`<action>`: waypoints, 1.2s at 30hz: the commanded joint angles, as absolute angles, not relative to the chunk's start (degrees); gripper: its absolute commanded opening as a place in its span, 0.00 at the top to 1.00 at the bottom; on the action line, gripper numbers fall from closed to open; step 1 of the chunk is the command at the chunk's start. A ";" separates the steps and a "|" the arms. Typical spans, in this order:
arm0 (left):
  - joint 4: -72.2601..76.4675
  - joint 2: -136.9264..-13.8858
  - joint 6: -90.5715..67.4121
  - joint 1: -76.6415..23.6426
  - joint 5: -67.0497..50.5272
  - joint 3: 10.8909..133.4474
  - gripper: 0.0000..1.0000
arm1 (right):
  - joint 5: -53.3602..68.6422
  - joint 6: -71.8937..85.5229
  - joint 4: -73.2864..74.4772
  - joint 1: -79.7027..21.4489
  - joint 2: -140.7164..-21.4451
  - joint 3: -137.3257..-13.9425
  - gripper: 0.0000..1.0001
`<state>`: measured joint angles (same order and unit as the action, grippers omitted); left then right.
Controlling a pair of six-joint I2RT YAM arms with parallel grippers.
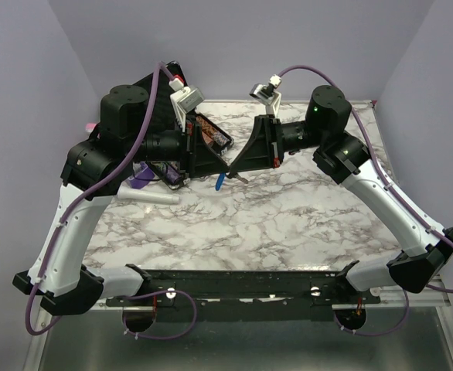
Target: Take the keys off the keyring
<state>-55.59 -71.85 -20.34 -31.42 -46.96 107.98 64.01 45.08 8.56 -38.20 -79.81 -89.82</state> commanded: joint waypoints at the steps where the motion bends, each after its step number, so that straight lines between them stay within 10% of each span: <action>1: -56.25 -72.33 -19.25 -32.34 -45.18 109.42 0.79 | 66.18 46.49 5.98 -38.50 -79.19 -90.26 0.99; 4: -56.25 -72.33 -19.77 -32.87 -43.16 109.42 1.00 | 66.53 47.11 5.01 -38.50 -79.01 -89.83 0.99; 36: -36.83 -60.39 -44.99 -34.36 -22.60 90.89 1.00 | 55.46 62.31 -23.81 -38.50 -76.82 -82.71 0.99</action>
